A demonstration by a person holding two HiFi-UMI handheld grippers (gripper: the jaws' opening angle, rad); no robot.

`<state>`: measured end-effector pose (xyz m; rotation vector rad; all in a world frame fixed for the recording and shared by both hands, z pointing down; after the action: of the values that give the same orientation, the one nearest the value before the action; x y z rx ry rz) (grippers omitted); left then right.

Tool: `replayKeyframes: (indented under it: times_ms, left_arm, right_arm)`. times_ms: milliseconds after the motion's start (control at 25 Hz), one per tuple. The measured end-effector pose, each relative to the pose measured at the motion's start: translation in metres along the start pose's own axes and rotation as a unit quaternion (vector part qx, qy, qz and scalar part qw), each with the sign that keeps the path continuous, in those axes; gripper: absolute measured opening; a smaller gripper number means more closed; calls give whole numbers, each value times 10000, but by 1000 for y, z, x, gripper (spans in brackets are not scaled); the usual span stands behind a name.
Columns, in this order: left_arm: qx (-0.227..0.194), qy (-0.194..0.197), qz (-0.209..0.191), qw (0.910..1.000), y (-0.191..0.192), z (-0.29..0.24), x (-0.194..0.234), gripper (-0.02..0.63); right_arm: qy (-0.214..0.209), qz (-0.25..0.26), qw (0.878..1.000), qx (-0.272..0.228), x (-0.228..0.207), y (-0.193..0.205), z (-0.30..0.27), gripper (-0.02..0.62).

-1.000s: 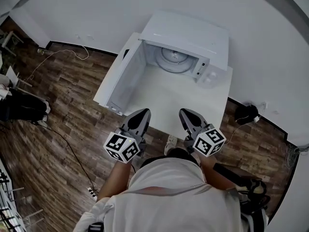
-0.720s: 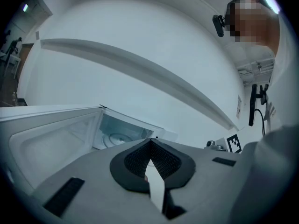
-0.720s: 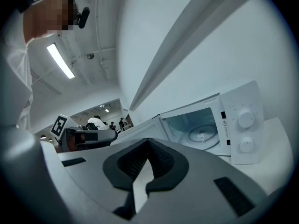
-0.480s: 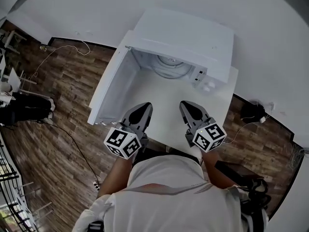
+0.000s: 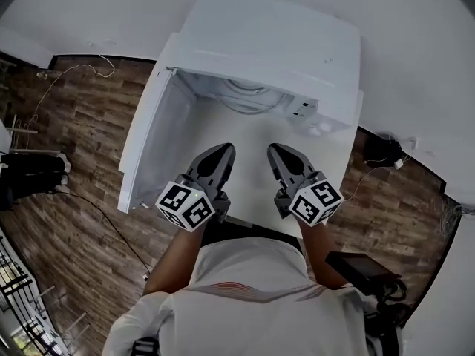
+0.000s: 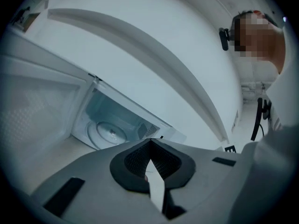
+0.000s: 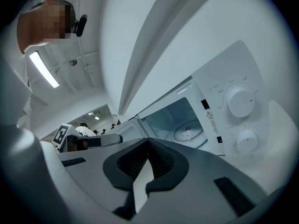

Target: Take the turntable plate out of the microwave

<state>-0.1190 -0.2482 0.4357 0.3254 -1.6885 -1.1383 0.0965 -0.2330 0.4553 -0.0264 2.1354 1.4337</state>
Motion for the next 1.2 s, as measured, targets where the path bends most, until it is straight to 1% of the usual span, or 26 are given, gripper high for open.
replayKeyframes:
  times_ms: [80, 280, 360, 520, 600, 680, 720, 800, 840, 880, 1000, 1080, 1120, 1200]
  left_arm:
    - [-136, 79, 377, 9992, 0, -8, 16, 11]
    - [-465, 215, 1048, 9932, 16, -26, 53, 11]
    - [-614, 195, 1492, 9867, 25, -30, 67, 11]
    - [-791, 102, 2268, 9707, 40, -36, 91, 11]
    - [-812, 84, 2655, 9606, 46, -40, 104, 11]
    - [-781, 94, 2945, 9524, 51, -46, 116, 11]
    - [-772, 114, 3073, 9484, 54, -49, 121, 11]
    - [-795, 108, 3330, 9395, 59, -56, 130, 11]
    - [-830, 85, 3461, 9345, 62, -58, 134, 11]
    - [-888, 65, 3586, 9292, 66, -60, 137, 12]
    - [-1065, 107, 3918, 9138, 72, -68, 144, 18]
    - [-1116, 172, 4093, 9054, 74, -73, 148, 52]
    - [-1109, 164, 4152, 9028, 75, -75, 151, 66]
    - [-1041, 91, 4204, 9013, 78, -75, 161, 87]
  right_arm:
    - [-43, -244, 9997, 18, -2, 8, -12, 3]
    - [-28, -965, 9953, 96, -15, 24, -45, 3]
    - [35, -1185, 9929, 109, -21, 31, -56, 3]
    - [31, -1325, 9909, 246, -28, 42, -76, 3]
    - [49, -1634, 9862, 280, -33, 47, -85, 3]
    - [93, -2153, 9761, 297, -38, 51, -92, 3]
    - [92, -2512, 9675, 284, -42, 54, -95, 3]
    - [37, -3230, 9462, 207, -47, 58, -103, 3]
    - [12, -3471, 9377, 174, -51, 59, -106, 4]
    - [13, -3653, 9307, 162, -54, 62, -109, 5]
    - [122, -4058, 9136, 205, -64, 71, -115, 58]
    - [238, -4233, 9053, 250, -70, 75, -119, 83]
    - [295, -4303, 9018, 269, -72, 77, -122, 91]
    - [382, -4427, 8954, 306, -73, 83, -128, 100]
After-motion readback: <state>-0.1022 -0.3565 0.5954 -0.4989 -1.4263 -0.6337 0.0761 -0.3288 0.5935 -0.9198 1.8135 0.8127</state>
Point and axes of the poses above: the fingertips, and each gripper's own axes: z backward along the fingers, x to its left, y out of its underside, the point moved 9 cm from there along z, backward along the fingers, and after that the axes turned 14 degrees about y, right-handed, at the moved point
